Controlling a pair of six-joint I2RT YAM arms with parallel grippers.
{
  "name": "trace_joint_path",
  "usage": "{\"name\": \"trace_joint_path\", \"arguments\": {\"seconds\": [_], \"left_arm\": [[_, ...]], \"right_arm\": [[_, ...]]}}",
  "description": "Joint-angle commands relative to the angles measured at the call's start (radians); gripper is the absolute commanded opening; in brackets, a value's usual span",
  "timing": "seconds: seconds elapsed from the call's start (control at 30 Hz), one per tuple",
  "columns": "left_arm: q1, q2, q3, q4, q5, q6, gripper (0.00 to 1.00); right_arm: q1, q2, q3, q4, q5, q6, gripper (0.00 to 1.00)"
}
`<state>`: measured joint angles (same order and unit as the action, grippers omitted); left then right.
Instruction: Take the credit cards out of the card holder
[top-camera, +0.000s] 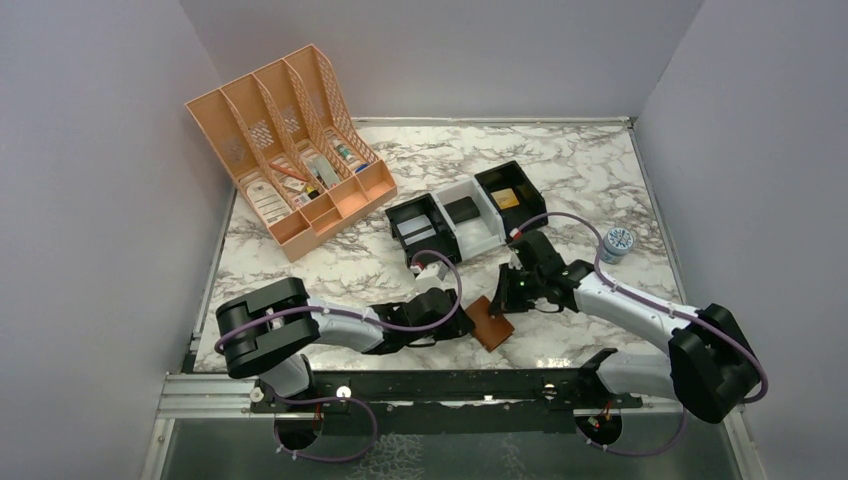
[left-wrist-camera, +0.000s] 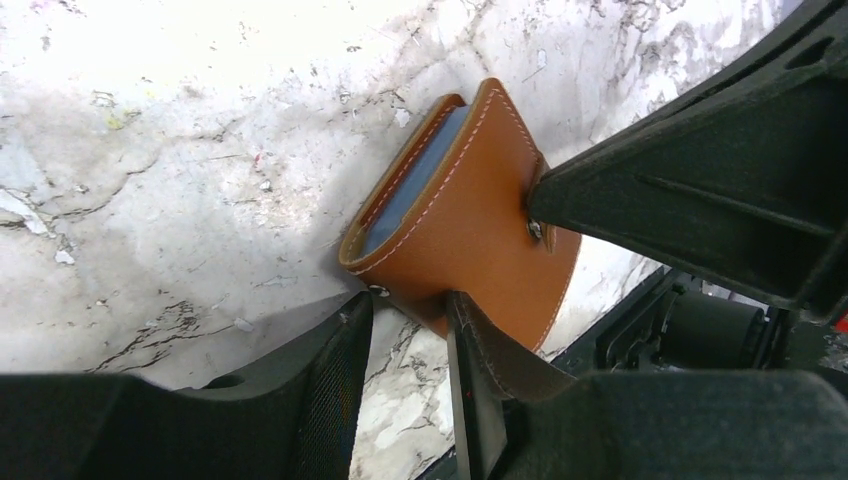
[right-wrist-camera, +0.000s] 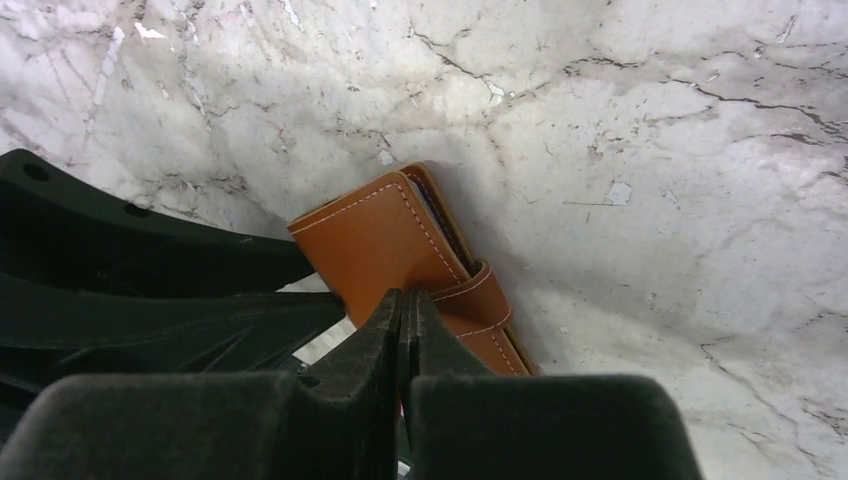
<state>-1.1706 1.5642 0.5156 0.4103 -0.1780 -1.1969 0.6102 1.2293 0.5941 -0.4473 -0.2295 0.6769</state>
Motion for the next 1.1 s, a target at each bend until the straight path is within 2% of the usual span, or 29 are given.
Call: {"name": "trace_joint_path", "arguments": {"seconds": [0.0, 0.13, 0.37, 0.47, 0.57, 0.67, 0.73, 1.07], "left_arm": [[-0.001, 0.025, 0.012, -0.205, -0.103, 0.03, 0.37], [0.003, 0.013, 0.027, -0.233, -0.129, 0.037, 0.38], [0.027, -0.026, 0.009, -0.252, -0.151, 0.045, 0.41], [0.03, -0.042, 0.012, -0.24, -0.151, 0.068, 0.44], [0.029, -0.053, 0.021, -0.224, -0.13, 0.097, 0.48], [0.029, -0.067, 0.018, -0.225, -0.131, 0.089, 0.5], [0.03, -0.087, 0.001, -0.231, -0.153, 0.066, 0.5], [0.03, -0.223, -0.05, -0.275, -0.231, 0.044, 0.55]], "right_arm": [[-0.039, -0.033, -0.01, 0.043, -0.121, -0.027, 0.01], [-0.098, -0.027, -0.023, 0.074, -0.26, -0.042, 0.01], [-0.17, -0.04, -0.042, 0.091, -0.361, -0.064, 0.01], [-0.171, -0.033, -0.031, 0.03, -0.267, -0.088, 0.02], [-0.171, -0.033, -0.006, -0.041, -0.184, -0.158, 0.13], [-0.166, -0.069, -0.006, -0.035, -0.193, -0.162, 0.27], [-0.149, -0.074, 0.015, -0.062, -0.155, -0.172, 0.32], [0.072, 0.056, 0.141, -0.19, 0.195, -0.115, 0.34]]}}
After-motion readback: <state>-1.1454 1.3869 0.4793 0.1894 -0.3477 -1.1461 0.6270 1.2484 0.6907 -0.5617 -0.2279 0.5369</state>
